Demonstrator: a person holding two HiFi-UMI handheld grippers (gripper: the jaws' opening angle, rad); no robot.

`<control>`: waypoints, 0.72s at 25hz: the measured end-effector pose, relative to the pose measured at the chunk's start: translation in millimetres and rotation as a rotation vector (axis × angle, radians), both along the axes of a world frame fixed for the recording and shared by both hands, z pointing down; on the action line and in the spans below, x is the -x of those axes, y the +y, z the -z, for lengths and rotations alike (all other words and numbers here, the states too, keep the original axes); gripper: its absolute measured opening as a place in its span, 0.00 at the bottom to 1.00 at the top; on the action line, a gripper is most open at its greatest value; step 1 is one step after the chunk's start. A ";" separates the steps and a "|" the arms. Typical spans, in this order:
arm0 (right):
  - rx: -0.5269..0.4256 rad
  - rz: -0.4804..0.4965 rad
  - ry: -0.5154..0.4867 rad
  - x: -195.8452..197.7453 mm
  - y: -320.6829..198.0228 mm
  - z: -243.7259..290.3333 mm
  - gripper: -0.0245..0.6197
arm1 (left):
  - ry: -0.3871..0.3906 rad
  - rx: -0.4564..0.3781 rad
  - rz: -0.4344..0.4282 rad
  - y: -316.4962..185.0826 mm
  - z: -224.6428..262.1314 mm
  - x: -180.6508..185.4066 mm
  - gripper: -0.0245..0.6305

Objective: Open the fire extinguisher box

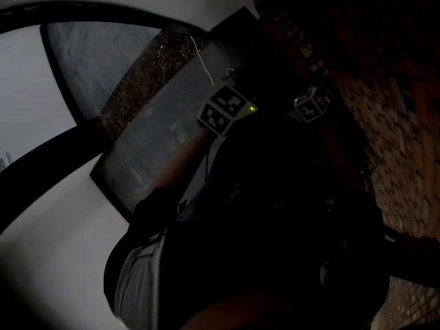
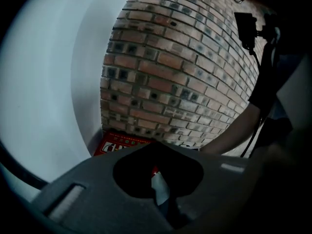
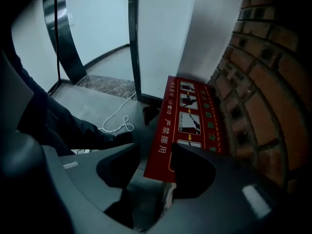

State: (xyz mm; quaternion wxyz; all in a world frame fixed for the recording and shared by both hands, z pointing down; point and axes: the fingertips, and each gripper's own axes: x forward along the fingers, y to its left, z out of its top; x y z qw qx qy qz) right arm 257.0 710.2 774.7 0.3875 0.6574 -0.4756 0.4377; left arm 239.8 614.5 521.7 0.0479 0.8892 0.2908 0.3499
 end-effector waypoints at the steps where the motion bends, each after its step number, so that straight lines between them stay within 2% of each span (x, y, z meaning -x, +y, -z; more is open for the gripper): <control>1: 0.025 0.003 0.005 -2.4 0.6 -8.4 0.33 | -0.009 0.000 -0.003 -4.4 -3.3 0.1 0.04; 7: 0.119 0.001 0.003 -5.5 2.6 -36.5 0.34 | -0.069 0.021 -0.023 -21.7 -24.1 4.9 0.04; 12: 0.155 0.008 0.004 -11.2 -6.0 -61.6 0.37 | -0.099 -0.003 -0.076 -30.4 -44.3 -4.3 0.04; 18: 0.208 -0.004 0.066 -21.6 -3.8 -51.0 0.40 | -0.101 -0.003 -0.103 -34.1 -43.1 -13.2 0.04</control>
